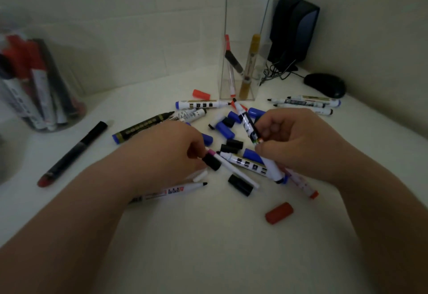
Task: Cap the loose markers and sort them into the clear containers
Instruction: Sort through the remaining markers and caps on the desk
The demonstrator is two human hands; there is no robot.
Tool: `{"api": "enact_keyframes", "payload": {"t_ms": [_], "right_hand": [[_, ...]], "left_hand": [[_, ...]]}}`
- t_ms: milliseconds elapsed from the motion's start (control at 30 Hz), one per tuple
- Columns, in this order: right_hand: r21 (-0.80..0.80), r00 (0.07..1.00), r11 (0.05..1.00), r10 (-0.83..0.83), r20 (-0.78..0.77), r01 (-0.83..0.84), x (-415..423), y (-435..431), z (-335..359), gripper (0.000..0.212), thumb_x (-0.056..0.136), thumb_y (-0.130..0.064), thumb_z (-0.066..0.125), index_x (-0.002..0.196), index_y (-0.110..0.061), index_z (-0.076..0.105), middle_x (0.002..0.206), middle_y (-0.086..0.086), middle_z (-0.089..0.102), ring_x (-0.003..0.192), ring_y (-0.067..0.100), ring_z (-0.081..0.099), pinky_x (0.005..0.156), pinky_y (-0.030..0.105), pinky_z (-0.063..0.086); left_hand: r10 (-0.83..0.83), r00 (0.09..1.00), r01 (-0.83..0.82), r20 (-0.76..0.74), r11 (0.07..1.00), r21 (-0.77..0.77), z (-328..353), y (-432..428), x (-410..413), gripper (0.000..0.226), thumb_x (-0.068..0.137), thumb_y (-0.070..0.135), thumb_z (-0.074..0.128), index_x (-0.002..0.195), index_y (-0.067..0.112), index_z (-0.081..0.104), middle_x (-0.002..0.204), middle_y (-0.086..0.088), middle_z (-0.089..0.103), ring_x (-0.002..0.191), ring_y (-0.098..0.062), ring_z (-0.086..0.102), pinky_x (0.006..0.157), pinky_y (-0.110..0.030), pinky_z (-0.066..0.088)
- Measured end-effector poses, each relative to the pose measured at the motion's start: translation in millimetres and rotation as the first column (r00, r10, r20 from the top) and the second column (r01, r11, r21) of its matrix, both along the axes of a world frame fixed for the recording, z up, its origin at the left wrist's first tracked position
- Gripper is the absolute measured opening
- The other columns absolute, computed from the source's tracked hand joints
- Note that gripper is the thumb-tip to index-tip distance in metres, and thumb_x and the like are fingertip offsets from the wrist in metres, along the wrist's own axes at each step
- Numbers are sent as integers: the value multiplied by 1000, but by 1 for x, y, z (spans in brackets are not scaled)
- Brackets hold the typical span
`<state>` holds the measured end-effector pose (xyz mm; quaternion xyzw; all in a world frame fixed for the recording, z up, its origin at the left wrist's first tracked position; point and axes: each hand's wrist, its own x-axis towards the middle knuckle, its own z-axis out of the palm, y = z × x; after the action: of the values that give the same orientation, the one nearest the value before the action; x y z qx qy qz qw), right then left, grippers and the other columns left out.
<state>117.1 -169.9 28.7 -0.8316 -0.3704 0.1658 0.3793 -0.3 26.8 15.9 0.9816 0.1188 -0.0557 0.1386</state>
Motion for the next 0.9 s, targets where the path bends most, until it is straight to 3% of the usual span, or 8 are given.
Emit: {"api": "enact_keyframes", "payload": {"t_ms": [100,233,367,467,667,733,800,900], "right_hand": [[3,1000,1000,20,11,-20,1,0,-1,18,81,-12,74,86,-28,68,77,-3,69,70,10,67,66,19,58],[-3,999,999,43,0,-43,2,-2,-1,16,80,-12,71,88,-26,67,77,-1,69,71,14,67,68,26,59],[-3,998,998,64,7,-64,4,-3,-2,17,82,-8,70,86,-25,66,70,-1,66,59,5,60,61,17,54],[3,998,999,53,28,-53,5,-3,-3,16,82,-7,69,85,-23,66,68,-1,65,56,2,57,58,14,51],[23,998,999,35,55,-36,7,-5,-3,15,82,-10,69,84,-25,65,69,-2,65,60,8,60,62,22,54],[52,999,998,42,30,-43,7,-5,-2,15,82,-8,68,84,-23,66,71,1,67,64,17,63,64,27,56],[82,998,995,62,-12,-61,5,-5,-1,14,83,-10,66,85,-24,67,73,3,69,69,22,65,66,30,56],[136,990,982,134,-38,-127,2,-5,2,21,88,-10,63,90,-31,67,72,-8,71,64,8,64,61,15,51]], "left_hand": [[20,998,-19,57,999,-26,-2,6,-1,18,92,41,65,76,45,58,81,20,60,75,4,54,63,-7,36],[51,985,-39,167,996,-79,1,0,-2,10,91,43,65,83,38,65,75,19,57,67,3,51,56,-12,32],[-155,958,169,242,985,-38,2,-19,-4,9,86,50,67,93,45,64,84,24,52,78,4,50,68,-16,36],[-314,936,310,161,949,51,-7,-38,-1,26,88,56,61,111,45,64,104,22,49,94,2,46,79,-20,43],[-417,906,414,72,909,52,-15,-39,8,24,97,47,54,117,39,65,118,16,51,107,-3,47,92,-29,46],[-322,937,337,136,935,-114,-11,-30,4,15,95,43,57,109,43,63,109,20,56,101,0,52,88,-21,47],[-59,966,167,251,885,-435,-8,-19,-1,12,93,33,62,100,43,60,99,21,66,91,3,62,79,-17,51],[333,871,140,361,536,-833,-3,-3,-3,13,91,12,65,98,22,70,81,1,73,75,-14,70,75,-25,55]]}}
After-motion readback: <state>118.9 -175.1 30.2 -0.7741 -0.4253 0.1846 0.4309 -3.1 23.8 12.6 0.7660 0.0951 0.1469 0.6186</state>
